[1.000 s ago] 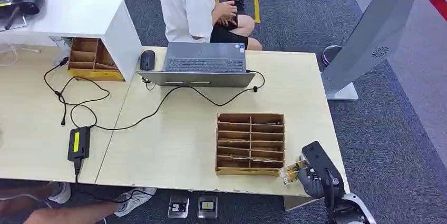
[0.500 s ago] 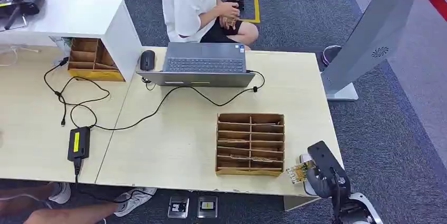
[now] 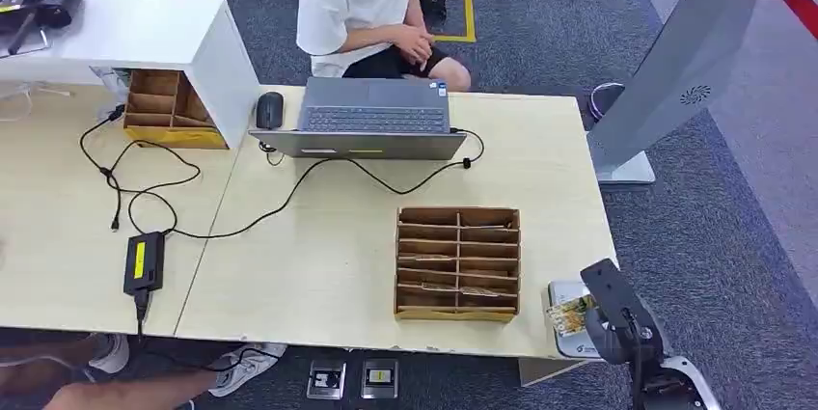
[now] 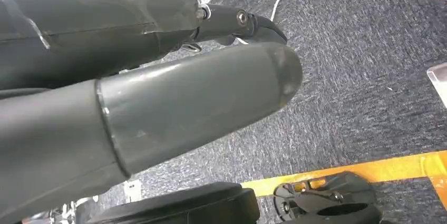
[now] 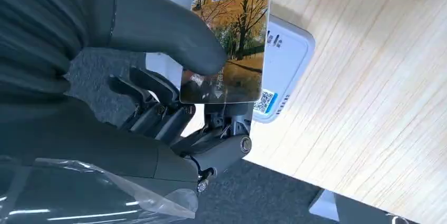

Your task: Pass the card to the sensor for recognition and then transmit it.

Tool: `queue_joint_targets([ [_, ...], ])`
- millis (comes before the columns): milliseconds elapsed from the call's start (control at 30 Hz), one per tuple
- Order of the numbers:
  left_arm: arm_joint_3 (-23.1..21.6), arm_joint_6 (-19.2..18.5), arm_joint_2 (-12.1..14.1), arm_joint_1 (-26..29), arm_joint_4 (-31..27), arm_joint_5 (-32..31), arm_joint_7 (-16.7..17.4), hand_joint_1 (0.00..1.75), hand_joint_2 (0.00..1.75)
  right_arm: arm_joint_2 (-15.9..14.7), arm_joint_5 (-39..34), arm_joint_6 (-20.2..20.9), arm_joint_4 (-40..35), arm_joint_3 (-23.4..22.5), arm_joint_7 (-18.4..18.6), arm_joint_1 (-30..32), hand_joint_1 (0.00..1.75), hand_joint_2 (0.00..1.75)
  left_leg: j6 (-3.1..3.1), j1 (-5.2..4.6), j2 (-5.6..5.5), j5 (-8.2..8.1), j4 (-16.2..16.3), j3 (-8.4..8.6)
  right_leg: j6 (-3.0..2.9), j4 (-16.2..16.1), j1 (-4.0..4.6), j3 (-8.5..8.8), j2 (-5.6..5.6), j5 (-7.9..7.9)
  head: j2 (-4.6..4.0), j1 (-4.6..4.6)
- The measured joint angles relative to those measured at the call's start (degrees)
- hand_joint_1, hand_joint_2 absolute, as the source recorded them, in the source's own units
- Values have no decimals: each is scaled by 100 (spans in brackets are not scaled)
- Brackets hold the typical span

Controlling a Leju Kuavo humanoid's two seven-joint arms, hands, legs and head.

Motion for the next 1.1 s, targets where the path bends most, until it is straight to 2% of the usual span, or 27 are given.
queue_joint_targets([
  [233, 0, 0, 0, 0, 0, 0, 0, 0, 0, 28, 396, 284, 55, -64, 81, -4, 175, 175, 0, 0, 0, 0, 0, -1, 0, 0, 0, 0, 0, 0, 2, 0],
  [667, 0, 24, -7, 0, -15, -37, 0, 0, 0, 177, 905, 494, 269, -57, 94, -154, 175, 175, 0, 0, -1, 0, 0, -1, 0, 1, 0, 1, -1, 0, 0, 0],
  [933, 0, 33, -22, -1, -15, -52, 15, 0, 0, 339, 1235, 879, 400, -162, 94, -183, 175, 175, 0, 1, -1, 0, -1, 0, 0, 1, 0, 1, -1, -2, 0, -2],
  [1100, 0, 35, -31, -1, -15, -61, 20, 0, 0, 455, 1301, 971, 509, -276, 94, -192, 175, 175, 0, 1, -1, 0, 0, 0, 0, 1, 0, 1, 0, -2, 0, 2],
])
